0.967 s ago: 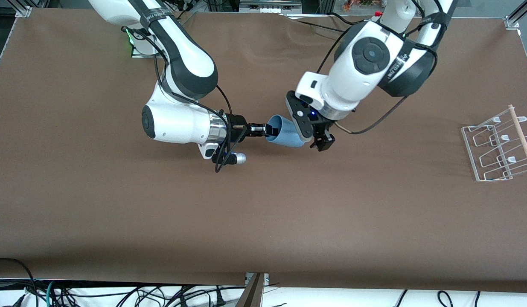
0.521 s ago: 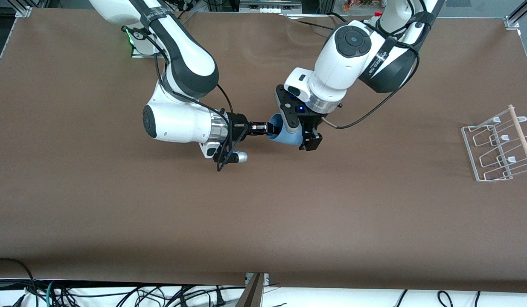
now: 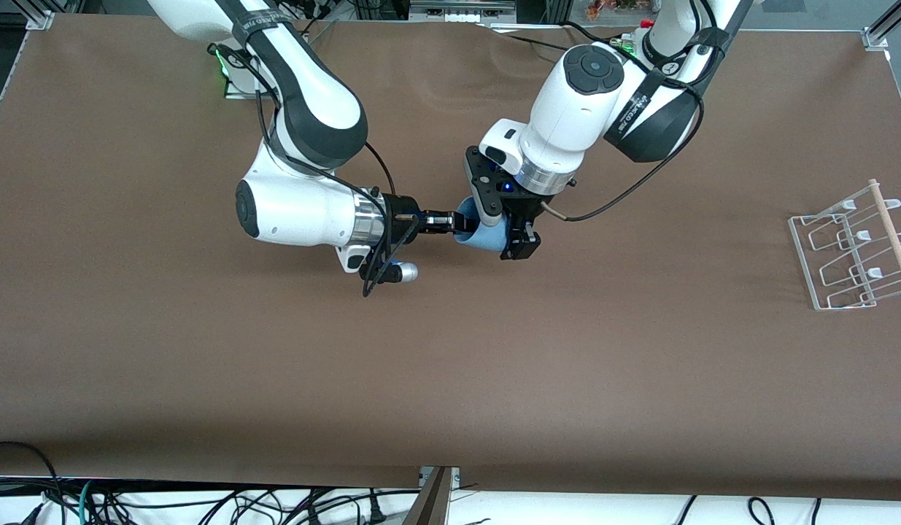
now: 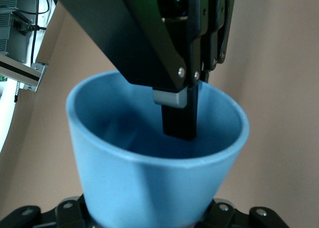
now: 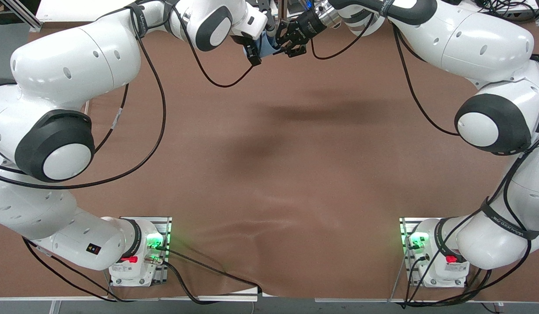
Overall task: Transfer cup to left arm and place on rack
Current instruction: 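Open the right gripper while the left gripper carries the cup away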
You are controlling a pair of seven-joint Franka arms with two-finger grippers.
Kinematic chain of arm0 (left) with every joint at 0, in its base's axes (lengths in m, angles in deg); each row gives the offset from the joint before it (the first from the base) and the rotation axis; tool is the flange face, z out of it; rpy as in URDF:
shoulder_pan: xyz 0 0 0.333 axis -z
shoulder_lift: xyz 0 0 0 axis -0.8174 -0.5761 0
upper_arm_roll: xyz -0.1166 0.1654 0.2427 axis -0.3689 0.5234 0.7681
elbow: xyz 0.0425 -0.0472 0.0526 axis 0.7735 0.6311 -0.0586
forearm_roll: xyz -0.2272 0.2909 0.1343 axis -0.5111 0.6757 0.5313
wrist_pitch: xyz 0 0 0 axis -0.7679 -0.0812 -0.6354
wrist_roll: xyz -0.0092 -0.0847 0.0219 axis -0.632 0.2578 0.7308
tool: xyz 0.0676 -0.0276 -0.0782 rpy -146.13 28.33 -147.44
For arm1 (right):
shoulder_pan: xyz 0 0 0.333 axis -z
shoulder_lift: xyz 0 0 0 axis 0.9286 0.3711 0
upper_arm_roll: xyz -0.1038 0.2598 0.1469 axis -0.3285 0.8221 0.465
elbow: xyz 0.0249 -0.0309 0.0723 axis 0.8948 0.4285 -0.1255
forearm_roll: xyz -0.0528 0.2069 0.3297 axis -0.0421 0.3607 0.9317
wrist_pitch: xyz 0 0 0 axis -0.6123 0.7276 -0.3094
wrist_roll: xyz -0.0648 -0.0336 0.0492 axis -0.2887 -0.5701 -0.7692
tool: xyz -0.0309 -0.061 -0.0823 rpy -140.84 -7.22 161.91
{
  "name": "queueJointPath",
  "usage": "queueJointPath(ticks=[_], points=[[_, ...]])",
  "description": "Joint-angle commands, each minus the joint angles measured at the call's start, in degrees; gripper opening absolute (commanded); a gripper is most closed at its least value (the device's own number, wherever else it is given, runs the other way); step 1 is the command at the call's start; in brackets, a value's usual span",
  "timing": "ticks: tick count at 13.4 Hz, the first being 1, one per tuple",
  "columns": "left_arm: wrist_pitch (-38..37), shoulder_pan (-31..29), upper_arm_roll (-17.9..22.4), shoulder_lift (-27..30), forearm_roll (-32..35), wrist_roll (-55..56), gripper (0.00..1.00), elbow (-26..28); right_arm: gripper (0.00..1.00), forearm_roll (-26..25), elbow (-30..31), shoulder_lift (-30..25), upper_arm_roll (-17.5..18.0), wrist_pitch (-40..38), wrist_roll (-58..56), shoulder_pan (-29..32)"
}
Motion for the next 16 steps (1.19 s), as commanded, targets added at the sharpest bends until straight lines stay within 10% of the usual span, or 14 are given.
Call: queueJointPath(ticks=[1,2,3,4,11,16], points=[[-1.59,-1.15,0.05,0.38,1.51,-0.74,0.00,-0.25,0.00,1.36,-1.21,-0.36,0.80,-1.91,0.65,0.09],[-3.70,-1.59,0.14,0.99,1.42,-0.83,0.00,-0.51,0.11,1.36,-1.21,-0.36,0.80,-1.99,0.65,0.18],[-5.11,-2.55,0.14,1.35,1.16,-0.74,0.00,-0.60,0.90,1.28,-1.21,-0.36,0.71,-1.99,0.39,0.18],[-6.61,-4.04,0.05,1.87,0.90,-0.83,0.00,-0.69,1.00,1.28,-1.30,-0.89,0.71,-1.91,0.48,0.18],[-30.48,-13.00,0.31,4.69,0.36,-1.18,0.00,-7.00,1.00,-0.65,-6.91,-1.24,0.27,-20.07,0.13,11.67],[-49.75,-24.85,0.75,6.01,2.46,-1.18,0.00,-9.13,1.00,-17.83,-11.66,-1.24,0.18,-27.92,-3.39,16.79]])
